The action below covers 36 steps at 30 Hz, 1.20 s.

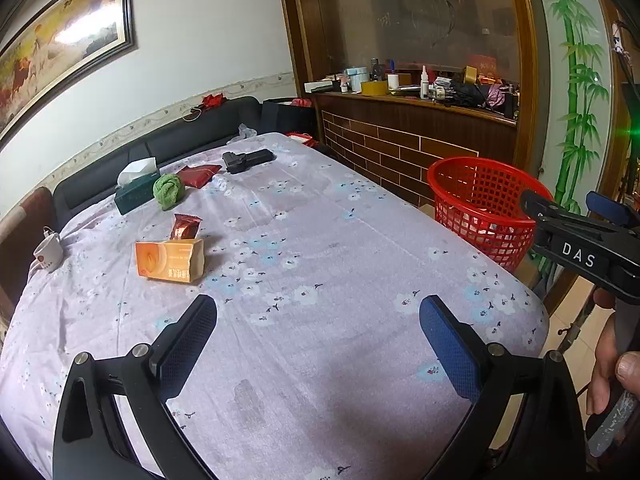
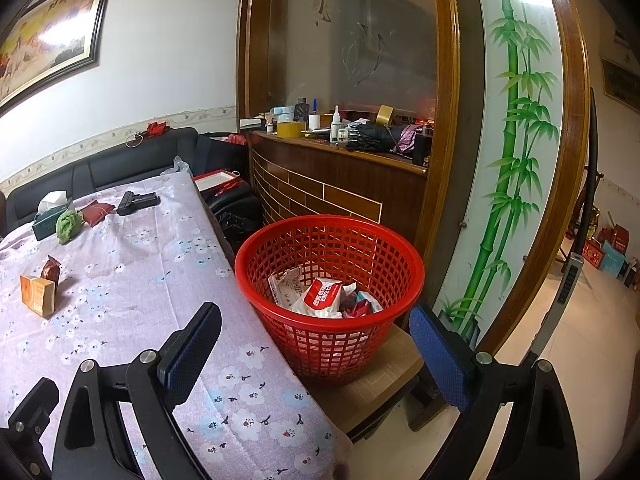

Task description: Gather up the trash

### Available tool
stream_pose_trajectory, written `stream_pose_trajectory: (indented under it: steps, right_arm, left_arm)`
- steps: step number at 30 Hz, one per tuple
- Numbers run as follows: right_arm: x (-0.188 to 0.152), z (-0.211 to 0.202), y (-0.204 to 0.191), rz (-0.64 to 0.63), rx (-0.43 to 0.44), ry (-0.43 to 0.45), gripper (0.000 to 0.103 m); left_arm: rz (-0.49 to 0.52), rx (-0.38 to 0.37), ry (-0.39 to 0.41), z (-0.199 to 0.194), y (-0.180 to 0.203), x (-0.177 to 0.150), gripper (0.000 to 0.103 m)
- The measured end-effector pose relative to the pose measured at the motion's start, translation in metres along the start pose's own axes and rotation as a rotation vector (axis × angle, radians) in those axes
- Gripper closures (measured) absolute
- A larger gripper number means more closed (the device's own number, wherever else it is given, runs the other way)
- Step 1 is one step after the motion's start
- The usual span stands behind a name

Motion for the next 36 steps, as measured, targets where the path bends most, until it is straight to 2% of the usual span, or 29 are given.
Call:
stream_pose_trajectory:
  steps: [36]
  right_arm:
    - [-0.0022, 0.0033, -0.0005, 0.001, 0.000, -0.010, 0.006]
  left_arm:
    - [-0.004, -0.002, -0.004, 0.0016, -0.0007, 0.0003, 0.002]
Point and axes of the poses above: each gripper's, at about its wrist camera, not at the fingertips, and z roughly the way its jaws point, y to its right, x to its top, the point moved 3 cm from there along z, roughly the way its jaws point, and after that the axes turned 9 degrees about z, right-handed, at the moved point
